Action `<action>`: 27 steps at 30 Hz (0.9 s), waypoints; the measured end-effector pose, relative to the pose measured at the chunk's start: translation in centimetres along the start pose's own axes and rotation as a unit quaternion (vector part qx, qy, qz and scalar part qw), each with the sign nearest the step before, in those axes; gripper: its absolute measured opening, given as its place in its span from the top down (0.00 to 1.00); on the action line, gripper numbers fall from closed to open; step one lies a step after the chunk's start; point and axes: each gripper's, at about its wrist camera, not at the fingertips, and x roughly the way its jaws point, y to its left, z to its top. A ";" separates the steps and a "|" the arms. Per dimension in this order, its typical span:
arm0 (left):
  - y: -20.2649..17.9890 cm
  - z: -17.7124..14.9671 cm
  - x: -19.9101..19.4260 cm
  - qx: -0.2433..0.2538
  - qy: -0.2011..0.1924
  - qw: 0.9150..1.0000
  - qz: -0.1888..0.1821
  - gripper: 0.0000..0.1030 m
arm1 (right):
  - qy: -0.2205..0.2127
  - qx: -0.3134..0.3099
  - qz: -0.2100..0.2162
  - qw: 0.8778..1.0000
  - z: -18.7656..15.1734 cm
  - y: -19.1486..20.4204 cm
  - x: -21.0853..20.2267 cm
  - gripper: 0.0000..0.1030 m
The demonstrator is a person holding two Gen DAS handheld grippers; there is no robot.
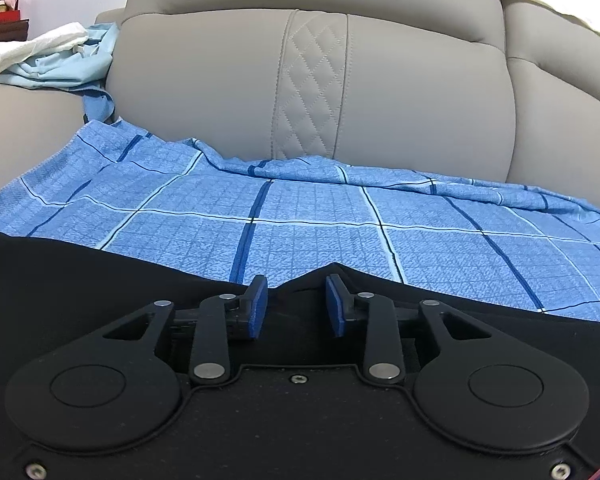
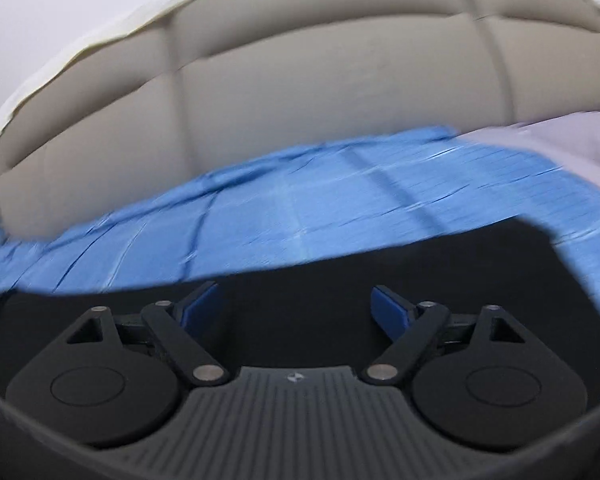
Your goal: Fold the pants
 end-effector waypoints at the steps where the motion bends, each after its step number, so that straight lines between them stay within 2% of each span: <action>1: 0.0 0.0 0.0 -0.001 0.000 1.000 0.001 0.67 | 0.007 -0.008 -0.009 1.000 -0.2 0.5 0.3 0.13; 3: 0.1 0.0 0.0 -0.005 0.001 1.000 0.006 0.62 | 0.004 -0.035 -0.034 0.999 0.0 0.5 0.7 0.14; 6: 0.5 -0.1 0.0 -0.013 0.001 1.000 0.003 0.58 | -0.002 -0.019 -0.106 0.994 0.7 -2.3 1.1 0.14; 8: 0.6 -0.1 0.1 -0.014 0.001 1.000 0.004 0.58 | -0.012 0.008 -0.175 0.984 1.2 -4.6 1.0 0.15; 9: 0.5 -0.1 0.0 -0.014 0.001 1.000 0.005 0.57 | -0.016 0.018 -0.200 0.979 1.3 -5.3 0.7 0.18; 12: 0.4 -0.1 0.0 -0.009 0.000 1.000 0.011 0.56 | -0.060 0.069 -0.246 0.965 1.0 -5.8 -2.3 0.17; 14: 0.2 -0.1 0.0 -0.006 -0.001 1.000 0.015 0.55 | -0.110 0.103 -0.231 0.961 0.2 -5.9 -5.6 0.13; 18: 0.1 -0.2 0.0 -0.004 -0.002 1.000 0.019 0.54 | -0.164 0.179 -0.257 0.936 -3.2 -5.5 -10.5 0.12; 20: 0.0 -0.2 0.0 -0.004 -0.002 1.000 0.021 0.53 | -0.168 0.209 -0.270 0.925 -5.6 -5.2 -11.7 0.12; 23: -0.1 -0.2 0.1 0.000 -0.002 1.000 0.026 0.51 | -0.160 0.227 -0.317 0.907 -8.1 -4.6 -11.7 0.10; 27: -0.2 -0.2 0.1 0.003 -0.003 0.999 0.032 0.50 | -0.141 0.259 -0.319 0.901 -8.8 -5.8 -10.6 0.09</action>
